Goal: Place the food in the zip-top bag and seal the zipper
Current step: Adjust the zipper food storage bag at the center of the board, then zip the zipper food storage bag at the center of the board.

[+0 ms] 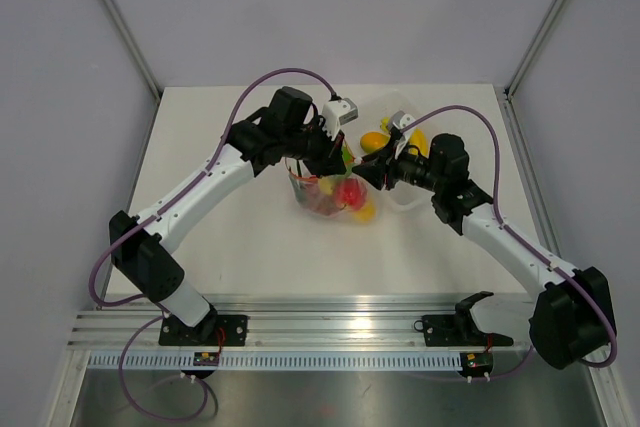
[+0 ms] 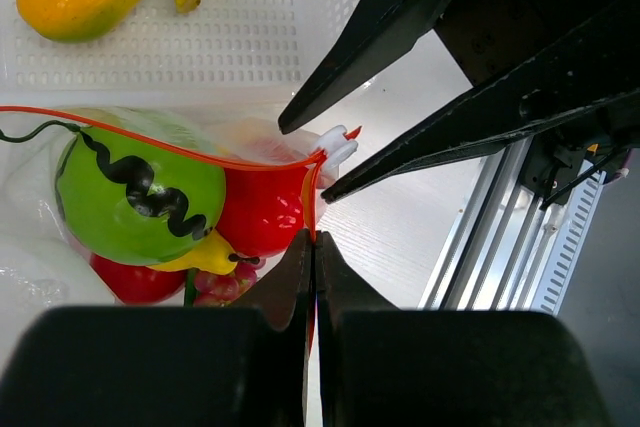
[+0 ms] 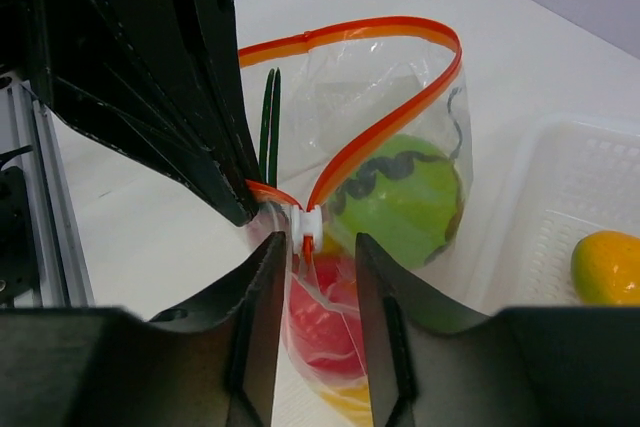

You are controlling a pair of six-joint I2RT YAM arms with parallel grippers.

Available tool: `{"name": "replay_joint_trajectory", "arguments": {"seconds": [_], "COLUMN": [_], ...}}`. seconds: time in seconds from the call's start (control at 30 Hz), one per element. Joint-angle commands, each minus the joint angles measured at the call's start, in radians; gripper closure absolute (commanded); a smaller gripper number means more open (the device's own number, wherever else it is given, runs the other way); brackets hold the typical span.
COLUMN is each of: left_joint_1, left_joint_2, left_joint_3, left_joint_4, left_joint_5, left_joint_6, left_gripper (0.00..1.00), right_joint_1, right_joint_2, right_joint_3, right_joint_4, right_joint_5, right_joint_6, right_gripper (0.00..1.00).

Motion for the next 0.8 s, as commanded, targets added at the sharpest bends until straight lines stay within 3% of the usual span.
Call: {"name": "replay_joint_trajectory", "arguments": {"seconds": [0.0, 0.07, 0.13, 0.2, 0.23, 0.3, 0.33, 0.4, 0.5, 0.67, 0.77], "left_joint_1": [0.001, 0.001, 0.001, 0.001, 0.002, 0.004, 0.01, 0.012, 0.01, 0.007, 0.007], "left_joint_2": [-0.01, -0.011, -0.013, -0.016, -0.02, -0.037, -0.047, -0.065, -0.015, 0.113, 0.159], "left_joint_3": [0.054, 0.058, 0.066, 0.081, 0.101, 0.118, 0.124, 0.166, 0.28, 0.413, 0.428], "left_joint_4": [0.059, 0.055, 0.05, 0.018, -0.018, -0.045, -0.048, -0.051, -0.092, -0.201, -0.224], "left_joint_5": [0.046, 0.048, 0.049, 0.033, 0.019, -0.033, -0.049, -0.073, -0.028, 0.104, 0.175], "left_joint_6": [-0.009, -0.009, -0.007, 0.016, 0.029, 0.077, 0.089, 0.131, 0.2, 0.326, 0.379], "left_gripper": [1.0, 1.0, 1.0, 0.96, 0.68, 0.51, 0.38, 0.29, 0.26, 0.42, 0.44], "right_joint_1": [0.009, 0.009, 0.01, 0.009, 0.009, 0.01, 0.01, 0.009, 0.009, 0.009, 0.009], "right_joint_2": [0.021, 0.025, 0.028, 0.031, 0.031, 0.03, 0.03, 0.024, 0.019, 0.011, 0.007], "right_joint_3": [0.046, 0.046, 0.037, 0.036, 0.034, 0.034, 0.033, 0.033, 0.031, 0.032, 0.032], "right_joint_4": [0.067, 0.075, 0.104, 0.111, 0.119, 0.121, 0.121, 0.121, 0.124, 0.128, 0.115], "right_joint_5": [-0.023, -0.023, -0.009, -0.006, -0.008, -0.012, -0.017, -0.02, -0.029, -0.04, -0.04], "right_joint_6": [0.015, 0.018, 0.018, 0.048, 0.048, 0.048, 0.043, 0.04, 0.037, 0.037, 0.032], "right_gripper": [0.62, 0.77, 1.0, 1.0, 1.0, 1.0, 1.0, 1.0, 1.0, 1.0, 1.0]}}
